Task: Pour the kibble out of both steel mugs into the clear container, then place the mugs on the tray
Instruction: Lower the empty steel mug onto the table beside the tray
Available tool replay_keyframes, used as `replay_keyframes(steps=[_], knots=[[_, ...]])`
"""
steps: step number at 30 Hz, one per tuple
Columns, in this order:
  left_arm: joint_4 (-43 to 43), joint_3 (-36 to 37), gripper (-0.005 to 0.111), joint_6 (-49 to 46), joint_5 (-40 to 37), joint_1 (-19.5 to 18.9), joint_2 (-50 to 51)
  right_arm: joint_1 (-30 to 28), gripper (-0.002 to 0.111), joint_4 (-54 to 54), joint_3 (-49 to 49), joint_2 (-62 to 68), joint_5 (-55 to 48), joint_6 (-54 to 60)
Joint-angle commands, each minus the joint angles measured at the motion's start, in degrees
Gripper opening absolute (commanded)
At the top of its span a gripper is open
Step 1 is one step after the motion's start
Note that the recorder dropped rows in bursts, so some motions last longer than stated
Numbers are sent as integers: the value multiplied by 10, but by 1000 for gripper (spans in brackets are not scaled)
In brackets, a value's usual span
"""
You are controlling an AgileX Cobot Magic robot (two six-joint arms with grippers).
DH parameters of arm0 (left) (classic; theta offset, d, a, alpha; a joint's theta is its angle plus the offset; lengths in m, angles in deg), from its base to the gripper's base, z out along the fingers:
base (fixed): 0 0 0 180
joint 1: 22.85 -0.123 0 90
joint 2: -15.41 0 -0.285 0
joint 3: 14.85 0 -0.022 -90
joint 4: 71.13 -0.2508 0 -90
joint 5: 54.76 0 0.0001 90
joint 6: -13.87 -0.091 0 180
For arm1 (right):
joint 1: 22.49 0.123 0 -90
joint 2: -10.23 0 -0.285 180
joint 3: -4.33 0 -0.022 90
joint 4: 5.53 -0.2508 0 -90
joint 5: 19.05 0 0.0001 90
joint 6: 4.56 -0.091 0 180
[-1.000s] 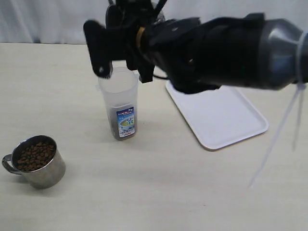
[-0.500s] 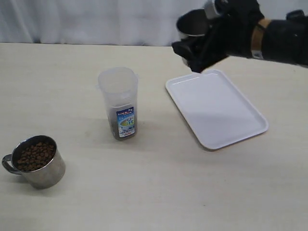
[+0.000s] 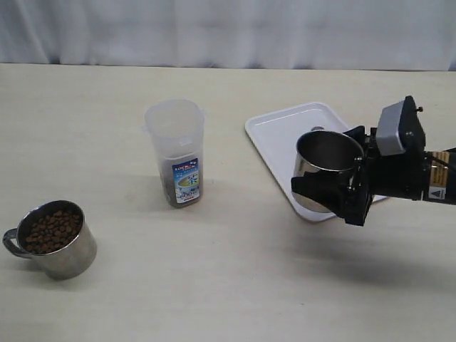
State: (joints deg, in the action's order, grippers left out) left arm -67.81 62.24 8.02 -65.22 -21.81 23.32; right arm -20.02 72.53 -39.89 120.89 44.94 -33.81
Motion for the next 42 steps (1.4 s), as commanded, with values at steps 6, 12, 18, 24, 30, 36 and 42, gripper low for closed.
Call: replay_keyframes(steps=[6,12,18,24,30,36,42], knots=[[-3,1,0,1,5,1,-1,78,4,-50,109,170,60,141],[-3,1,0,1,5,1,-1,130,4,-53,153,204,-25,141],[-3,1,0,1,5,1,-1,163,4,-53,178,234,-43,141],[-3,1,0,1,5,1,-1,163,5,-53,183,243,-45,140],[-3,1,0,1,5,1,-1,163,38,-53,183,243,-44,135],[-3,1,0,1,5,1,-1,161,75,-70,183,237,-39,92],[-3,1,0,1,5,1,-1,161,87,-39,182,206,-43,51]])
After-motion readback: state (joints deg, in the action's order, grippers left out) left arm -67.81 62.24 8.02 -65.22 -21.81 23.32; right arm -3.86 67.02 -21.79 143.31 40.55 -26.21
